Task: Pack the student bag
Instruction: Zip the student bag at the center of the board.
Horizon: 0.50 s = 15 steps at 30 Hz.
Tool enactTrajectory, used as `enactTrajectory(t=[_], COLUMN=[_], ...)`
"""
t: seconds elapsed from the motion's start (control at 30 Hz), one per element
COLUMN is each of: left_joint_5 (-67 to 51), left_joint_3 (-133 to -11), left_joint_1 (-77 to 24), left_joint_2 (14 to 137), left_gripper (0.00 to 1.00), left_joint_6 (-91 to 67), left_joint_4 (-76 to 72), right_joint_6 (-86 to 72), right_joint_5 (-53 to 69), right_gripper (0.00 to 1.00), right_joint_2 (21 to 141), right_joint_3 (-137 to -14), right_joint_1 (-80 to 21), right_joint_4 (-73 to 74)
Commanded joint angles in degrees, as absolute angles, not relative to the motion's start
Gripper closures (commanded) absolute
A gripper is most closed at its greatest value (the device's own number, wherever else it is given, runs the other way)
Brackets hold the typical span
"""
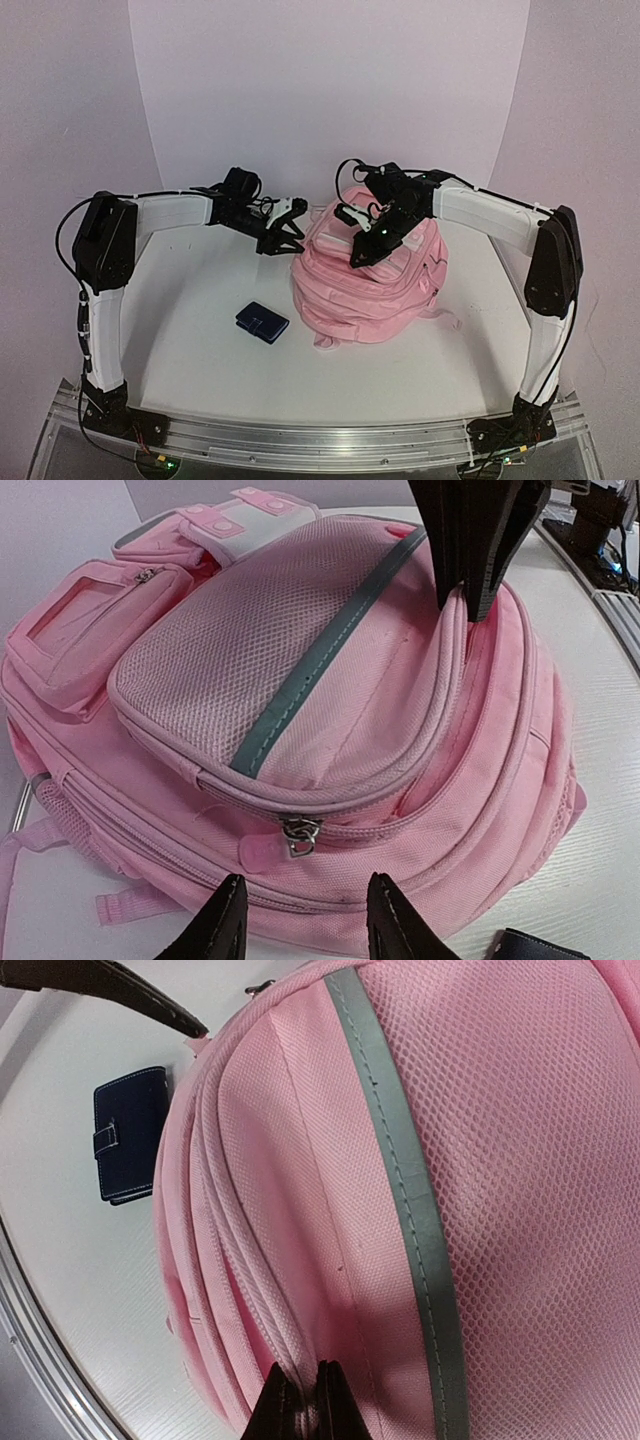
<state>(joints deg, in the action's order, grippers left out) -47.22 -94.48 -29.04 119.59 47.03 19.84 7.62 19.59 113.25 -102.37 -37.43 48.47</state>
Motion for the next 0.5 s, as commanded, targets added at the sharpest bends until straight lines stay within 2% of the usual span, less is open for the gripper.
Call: enactTrajectory(t=[0.0, 0.47], left_joint_5=[-46.7, -46.9], left_joint_3=[-97.5, -102.9], left_joint_1=[-28.9, -30.6], left_joint_2=[119.6, 124.5], left_gripper=[0.60, 0.64], left_joint_6=[47.8, 49.4], left_joint_4=[16.5, 20.6], right_joint_6=[6.9, 6.8], right_joint_5=[16.8, 16.6], right_gripper=[1.00, 1.00], right_joint_2=[113.9, 114.3], right_joint_3=[-103.4, -103.6], right_joint_1=[-37.0, -37.0], right_joint_4=[51.1, 51.1])
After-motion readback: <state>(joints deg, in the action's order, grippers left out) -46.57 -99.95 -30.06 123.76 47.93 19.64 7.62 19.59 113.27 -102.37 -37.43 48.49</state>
